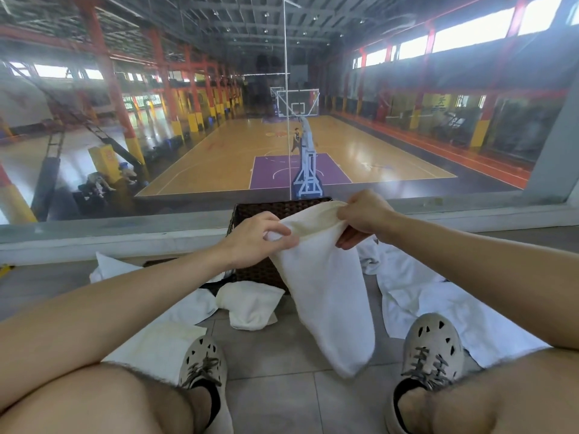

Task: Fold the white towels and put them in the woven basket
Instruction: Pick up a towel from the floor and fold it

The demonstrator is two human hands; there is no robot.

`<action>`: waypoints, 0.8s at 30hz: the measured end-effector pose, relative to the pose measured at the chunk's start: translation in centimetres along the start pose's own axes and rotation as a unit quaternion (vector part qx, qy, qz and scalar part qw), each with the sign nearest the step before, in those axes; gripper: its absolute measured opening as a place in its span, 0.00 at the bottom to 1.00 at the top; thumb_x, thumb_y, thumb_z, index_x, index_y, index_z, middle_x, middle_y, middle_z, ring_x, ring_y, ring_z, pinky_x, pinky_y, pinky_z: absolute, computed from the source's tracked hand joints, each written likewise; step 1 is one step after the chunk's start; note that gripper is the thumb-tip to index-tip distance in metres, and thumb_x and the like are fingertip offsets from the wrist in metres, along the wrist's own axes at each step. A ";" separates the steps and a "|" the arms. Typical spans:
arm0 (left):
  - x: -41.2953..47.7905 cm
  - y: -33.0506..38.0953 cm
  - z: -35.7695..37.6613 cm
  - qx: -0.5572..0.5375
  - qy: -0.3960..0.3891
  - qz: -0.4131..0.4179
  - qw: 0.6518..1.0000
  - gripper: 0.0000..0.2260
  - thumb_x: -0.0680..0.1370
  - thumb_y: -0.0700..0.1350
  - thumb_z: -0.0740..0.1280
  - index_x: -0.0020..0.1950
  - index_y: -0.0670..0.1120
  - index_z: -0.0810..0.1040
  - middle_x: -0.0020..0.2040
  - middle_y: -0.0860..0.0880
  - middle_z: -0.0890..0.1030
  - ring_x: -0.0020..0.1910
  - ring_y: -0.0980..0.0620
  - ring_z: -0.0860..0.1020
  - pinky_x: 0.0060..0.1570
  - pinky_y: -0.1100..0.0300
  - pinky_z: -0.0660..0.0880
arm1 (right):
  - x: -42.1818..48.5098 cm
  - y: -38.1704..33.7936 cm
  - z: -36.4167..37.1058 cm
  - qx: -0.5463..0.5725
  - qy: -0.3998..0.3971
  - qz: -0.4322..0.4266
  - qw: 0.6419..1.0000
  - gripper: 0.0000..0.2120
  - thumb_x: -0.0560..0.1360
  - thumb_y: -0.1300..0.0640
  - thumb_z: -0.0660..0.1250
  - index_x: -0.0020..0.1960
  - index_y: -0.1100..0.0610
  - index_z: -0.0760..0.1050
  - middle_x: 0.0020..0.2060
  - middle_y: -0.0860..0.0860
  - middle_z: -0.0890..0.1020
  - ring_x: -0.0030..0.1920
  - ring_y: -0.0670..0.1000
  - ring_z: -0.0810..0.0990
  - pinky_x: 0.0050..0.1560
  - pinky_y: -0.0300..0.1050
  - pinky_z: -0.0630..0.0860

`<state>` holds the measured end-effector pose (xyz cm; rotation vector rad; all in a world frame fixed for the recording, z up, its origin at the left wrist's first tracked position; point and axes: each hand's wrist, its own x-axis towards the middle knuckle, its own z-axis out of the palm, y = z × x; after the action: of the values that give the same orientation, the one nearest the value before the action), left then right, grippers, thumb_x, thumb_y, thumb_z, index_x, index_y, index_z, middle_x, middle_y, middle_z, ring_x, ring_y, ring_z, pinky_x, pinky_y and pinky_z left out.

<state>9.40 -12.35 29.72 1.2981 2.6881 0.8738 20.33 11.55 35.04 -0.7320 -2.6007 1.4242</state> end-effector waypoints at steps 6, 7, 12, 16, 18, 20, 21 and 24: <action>0.7 0.3 1.2 -0.005 0.009 -0.017 1.000 0.25 0.65 0.70 0.81 0.54 0.56 0.88 0.57 0.61 0.80 0.55 0.62 0.79 0.51 0.63 0.73 | -0.1 0.2 0.8 0.093 -0.023 0.016 0.995 0.18 0.80 0.67 0.55 0.67 0.70 0.70 0.38 0.71 0.85 0.40 0.69 0.89 0.48 0.62 0.87; 0.8 0.1 1.4 -0.001 0.028 -0.014 1.000 0.18 0.68 0.64 0.83 0.51 0.55 0.88 0.55 0.59 0.81 0.53 0.61 0.79 0.48 0.61 0.73 | -0.2 0.3 0.8 0.114 -0.028 0.021 0.993 0.18 0.80 0.66 0.55 0.69 0.70 0.68 0.38 0.71 0.85 0.41 0.69 0.89 0.48 0.61 0.87; 1.1 0.4 0.6 -0.017 0.093 -0.041 0.995 0.06 0.71 0.46 0.80 0.41 0.55 0.85 0.47 0.56 0.86 0.49 0.55 0.82 0.46 0.57 0.75 | -1.0 0.5 -0.1 0.037 -0.065 0.040 0.996 0.19 0.82 0.60 0.60 0.63 0.77 0.74 0.40 0.67 0.87 0.42 0.66 0.89 0.49 0.61 0.88; 0.9 0.7 0.2 -0.014 0.083 -0.062 0.995 0.08 0.70 0.45 0.80 0.42 0.54 0.84 0.46 0.56 0.86 0.47 0.54 0.83 0.46 0.56 0.78 | -1.0 0.6 -1.9 -0.176 -0.092 -0.050 0.979 0.42 0.72 0.32 0.76 0.74 0.57 0.69 0.58 0.55 0.84 0.49 0.57 0.89 0.49 0.52 0.86; 0.8 0.8 0.3 -0.012 0.071 -0.061 0.995 0.08 0.69 0.44 0.81 0.42 0.54 0.84 0.43 0.55 0.85 0.41 0.56 0.81 0.39 0.59 0.74 | -1.1 1.0 -1.7 -0.234 -0.131 -0.123 0.955 0.61 0.62 0.29 0.81 0.84 0.47 0.55 0.74 0.51 0.74 0.68 0.54 0.80 0.65 0.50 0.78; 0.6 1.1 0.4 -0.012 0.059 -0.054 0.997 0.08 0.69 0.42 0.80 0.41 0.53 0.84 0.37 0.57 0.83 0.34 0.59 0.76 0.34 0.62 0.70 | -0.6 2.5 0.1 -0.280 -0.131 -0.158 0.938 0.63 0.58 0.33 0.86 0.84 0.48 0.58 0.74 0.48 0.73 0.72 0.53 0.75 0.70 0.49 0.74; 0.6 1.2 0.3 -0.014 0.054 -0.048 0.997 0.08 0.69 0.42 0.79 0.40 0.53 0.84 0.35 0.57 0.82 0.33 0.59 0.75 0.34 0.62 0.69 | -0.1 3.1 1.1 -0.302 -0.112 -0.179 0.930 0.51 0.60 0.37 0.87 0.76 0.48 0.69 0.67 0.46 0.78 0.66 0.52 0.77 0.63 0.46 0.76; 0.6 1.1 -0.6 -0.018 0.066 -0.037 0.997 0.08 0.70 0.41 0.78 0.41 0.53 0.83 0.38 0.55 0.83 0.37 0.56 0.76 0.39 0.57 0.72 | 1.3 3.8 2.4 -0.307 -0.033 -0.228 0.924 0.15 0.68 0.47 0.83 0.40 0.52 0.79 0.35 0.45 0.77 0.40 0.50 0.75 0.36 0.44 0.68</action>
<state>9.67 -11.67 30.91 1.1661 2.7846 1.0297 19.91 12.00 30.38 -0.0777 -3.0079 0.5112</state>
